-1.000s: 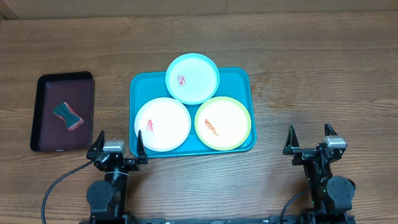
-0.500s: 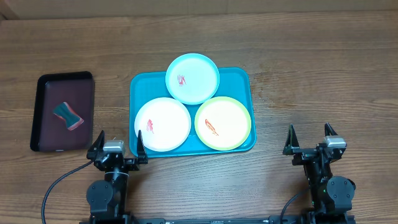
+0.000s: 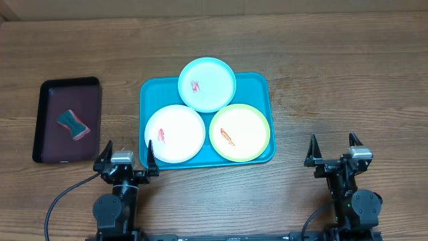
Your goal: Clean dirty plates on tray and stack at the side
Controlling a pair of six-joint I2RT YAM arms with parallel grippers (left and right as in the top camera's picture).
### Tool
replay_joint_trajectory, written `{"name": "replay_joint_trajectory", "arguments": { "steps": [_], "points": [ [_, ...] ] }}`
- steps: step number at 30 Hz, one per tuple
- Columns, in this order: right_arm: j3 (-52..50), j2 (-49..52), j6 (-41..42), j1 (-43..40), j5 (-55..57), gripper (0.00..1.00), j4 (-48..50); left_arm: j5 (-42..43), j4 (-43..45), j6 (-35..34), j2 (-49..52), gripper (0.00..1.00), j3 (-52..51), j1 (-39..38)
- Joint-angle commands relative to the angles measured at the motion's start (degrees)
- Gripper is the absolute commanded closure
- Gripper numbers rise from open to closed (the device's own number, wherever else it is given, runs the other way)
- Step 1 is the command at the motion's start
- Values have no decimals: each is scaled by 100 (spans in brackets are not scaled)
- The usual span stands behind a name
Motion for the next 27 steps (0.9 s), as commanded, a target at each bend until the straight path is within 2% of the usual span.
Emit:
{"name": "replay_joint_trajectory", "arguments": {
  "steps": [1,3,7,12,16,18,23,24,25,27],
  "points": [
    [-59,-46,-24,26,-31,0,31,-66,35,85,-70,0,-46,-46],
    [-59,-46,-24,26,-31,0,33,31,68,44,-70,0,-46,-46],
    [-59,-46,-24,26,-31,0,31,730,520,44,-70,0,-44,-46],
    [-59,-46,-24,26,-31,0,31,1816,1652,46,-70,0,-44,-46],
    [-59,-46,-24,26,-31,0,31,1893,2518,48,-70,0,-2,-46],
    [-59,-46,-24,26,-31,0,31,1792,2625,44,-70,0,138,-35],
    [-59,-46,-24,26,-31,0,31,1272,1318,2,389,0,1268,-35],
    [-59,-46,-22,26,-31,0,31,1193,960,2,669,0,1600,-35],
    [-59,-46,-24,26,-31,0,31,1189,243,17,1388,0,2297,-35],
    [-59,-46,-24,26,-31,0,31,1342,-472,151,2225,0,3010,-35]
  ]
}}
